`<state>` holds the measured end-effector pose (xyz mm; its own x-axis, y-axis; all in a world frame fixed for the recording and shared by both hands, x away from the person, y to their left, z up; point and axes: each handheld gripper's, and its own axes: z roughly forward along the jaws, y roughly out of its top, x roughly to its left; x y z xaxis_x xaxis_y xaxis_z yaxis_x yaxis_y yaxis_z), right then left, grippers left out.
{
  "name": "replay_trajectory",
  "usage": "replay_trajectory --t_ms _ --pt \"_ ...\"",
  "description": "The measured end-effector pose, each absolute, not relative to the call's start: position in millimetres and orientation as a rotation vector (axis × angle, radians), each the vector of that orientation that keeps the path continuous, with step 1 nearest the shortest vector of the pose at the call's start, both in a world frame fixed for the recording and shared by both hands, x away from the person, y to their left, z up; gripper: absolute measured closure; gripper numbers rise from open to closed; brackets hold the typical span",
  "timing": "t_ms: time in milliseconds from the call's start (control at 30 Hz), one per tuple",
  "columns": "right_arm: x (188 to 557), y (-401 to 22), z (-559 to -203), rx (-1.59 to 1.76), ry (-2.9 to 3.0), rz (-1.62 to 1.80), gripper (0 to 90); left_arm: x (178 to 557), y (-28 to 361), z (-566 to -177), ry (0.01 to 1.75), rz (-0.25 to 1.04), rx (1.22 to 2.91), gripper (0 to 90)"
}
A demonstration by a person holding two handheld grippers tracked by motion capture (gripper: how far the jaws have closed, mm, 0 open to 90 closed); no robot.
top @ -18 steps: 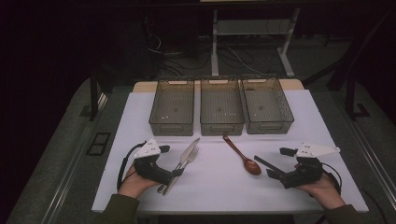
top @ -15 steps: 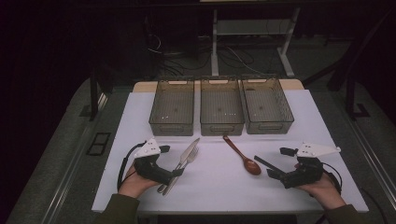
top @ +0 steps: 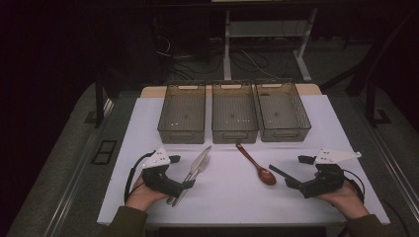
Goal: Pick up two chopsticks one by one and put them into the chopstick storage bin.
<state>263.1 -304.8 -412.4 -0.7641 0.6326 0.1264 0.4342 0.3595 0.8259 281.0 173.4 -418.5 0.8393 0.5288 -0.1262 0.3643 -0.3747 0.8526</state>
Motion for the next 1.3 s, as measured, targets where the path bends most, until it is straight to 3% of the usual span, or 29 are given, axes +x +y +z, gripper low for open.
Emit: replay_trajectory --t_ms 1067,1100,1233,1300 --pt "264 -347 -419 1.028 2.44 1.281 0.8 283 175 -422 0.678 0.228 1.998 0.0" --pt "263 -352 -420 1.034 2.432 1.285 4.8 283 175 -422 0.679 0.229 1.996 0.0" --pt "261 -357 -421 1.034 2.444 1.274 6.7 285 175 -423 0.676 0.231 1.997 0.0" --pt "260 -360 -422 1.018 2.45 1.266 14.2 284 175 -424 0.682 0.231 1.997 0.0"
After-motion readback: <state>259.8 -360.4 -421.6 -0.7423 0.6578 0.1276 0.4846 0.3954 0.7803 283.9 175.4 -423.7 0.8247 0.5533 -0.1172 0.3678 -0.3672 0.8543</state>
